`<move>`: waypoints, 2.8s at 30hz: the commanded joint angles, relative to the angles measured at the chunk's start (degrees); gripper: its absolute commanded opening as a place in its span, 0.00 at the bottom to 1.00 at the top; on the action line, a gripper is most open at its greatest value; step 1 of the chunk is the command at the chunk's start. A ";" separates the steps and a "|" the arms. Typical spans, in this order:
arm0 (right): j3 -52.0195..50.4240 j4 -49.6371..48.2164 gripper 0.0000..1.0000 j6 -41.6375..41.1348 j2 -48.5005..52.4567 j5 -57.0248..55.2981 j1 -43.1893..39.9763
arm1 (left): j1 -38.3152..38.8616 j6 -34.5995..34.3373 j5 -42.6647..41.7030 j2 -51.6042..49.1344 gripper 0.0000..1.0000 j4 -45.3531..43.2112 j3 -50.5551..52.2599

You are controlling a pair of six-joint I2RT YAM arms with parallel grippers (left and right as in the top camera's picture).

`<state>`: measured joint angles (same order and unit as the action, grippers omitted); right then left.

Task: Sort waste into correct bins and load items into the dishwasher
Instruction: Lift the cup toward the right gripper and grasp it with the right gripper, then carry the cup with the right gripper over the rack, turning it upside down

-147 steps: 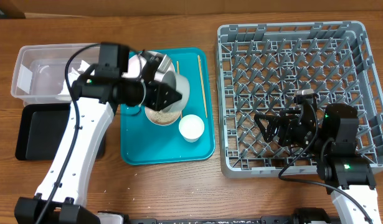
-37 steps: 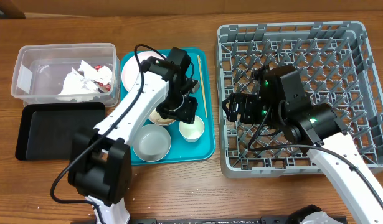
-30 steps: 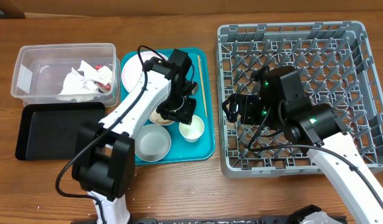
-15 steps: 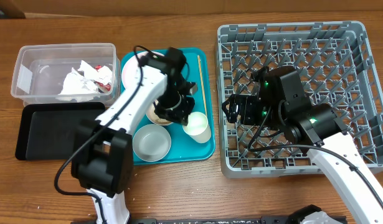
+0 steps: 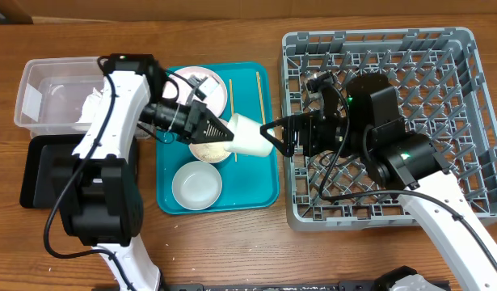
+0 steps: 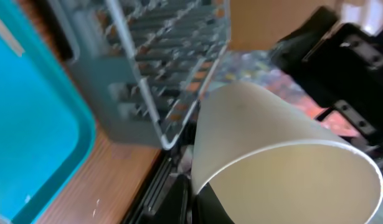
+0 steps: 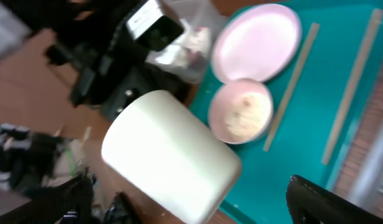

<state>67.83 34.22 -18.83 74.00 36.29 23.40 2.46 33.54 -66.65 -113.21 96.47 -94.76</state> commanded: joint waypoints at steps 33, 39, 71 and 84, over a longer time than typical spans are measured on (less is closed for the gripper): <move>0.79 -26.21 1.00 5.35 11.02 34.45 -11.52 | -3.96 0.52 -23.67 2.38 0.04 0.42 -1.03; 0.79 -31.56 1.00 3.78 11.02 39.78 -13.99 | -3.93 -1.05 -22.93 8.41 0.04 0.39 -1.05; 0.79 -49.13 1.00 -7.43 11.10 47.54 -12.09 | -1.36 -2.25 -19.74 13.99 0.04 -0.33 -1.05; 0.79 -49.13 1.00 -7.34 11.32 44.59 -6.67 | -1.31 -2.29 -20.90 13.99 0.04 -0.37 -1.05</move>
<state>67.83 -14.55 -26.50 85.14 82.98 13.93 0.78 31.62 -86.35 -100.01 96.18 -94.91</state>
